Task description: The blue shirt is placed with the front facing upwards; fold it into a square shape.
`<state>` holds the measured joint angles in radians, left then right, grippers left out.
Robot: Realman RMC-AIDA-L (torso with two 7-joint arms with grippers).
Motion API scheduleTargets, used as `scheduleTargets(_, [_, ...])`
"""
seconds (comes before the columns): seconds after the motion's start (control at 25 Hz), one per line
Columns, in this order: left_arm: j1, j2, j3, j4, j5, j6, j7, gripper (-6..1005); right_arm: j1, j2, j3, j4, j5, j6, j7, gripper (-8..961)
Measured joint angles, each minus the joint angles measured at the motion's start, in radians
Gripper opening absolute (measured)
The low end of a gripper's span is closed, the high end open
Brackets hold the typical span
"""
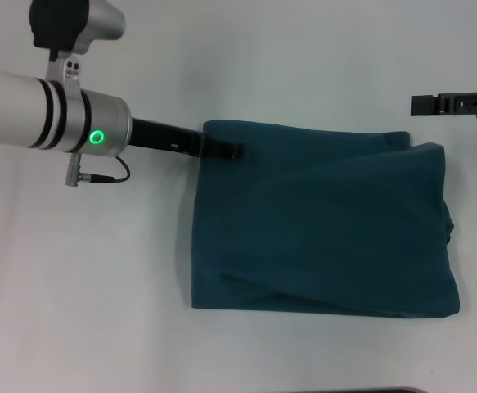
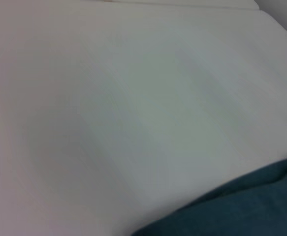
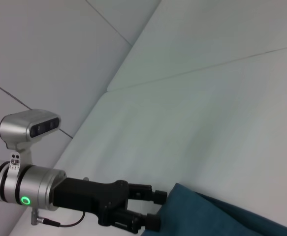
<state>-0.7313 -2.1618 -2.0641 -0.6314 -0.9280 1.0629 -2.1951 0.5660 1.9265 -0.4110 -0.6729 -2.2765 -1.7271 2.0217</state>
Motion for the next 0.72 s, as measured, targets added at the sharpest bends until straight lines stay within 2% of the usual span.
scheduleTargets(0.72, [-0.017,-0.001,0.027,-0.004,-0.008,0.012,0.009,884,0.0,0.0,0.003,0.003,0.0,0.005,0.0,674])
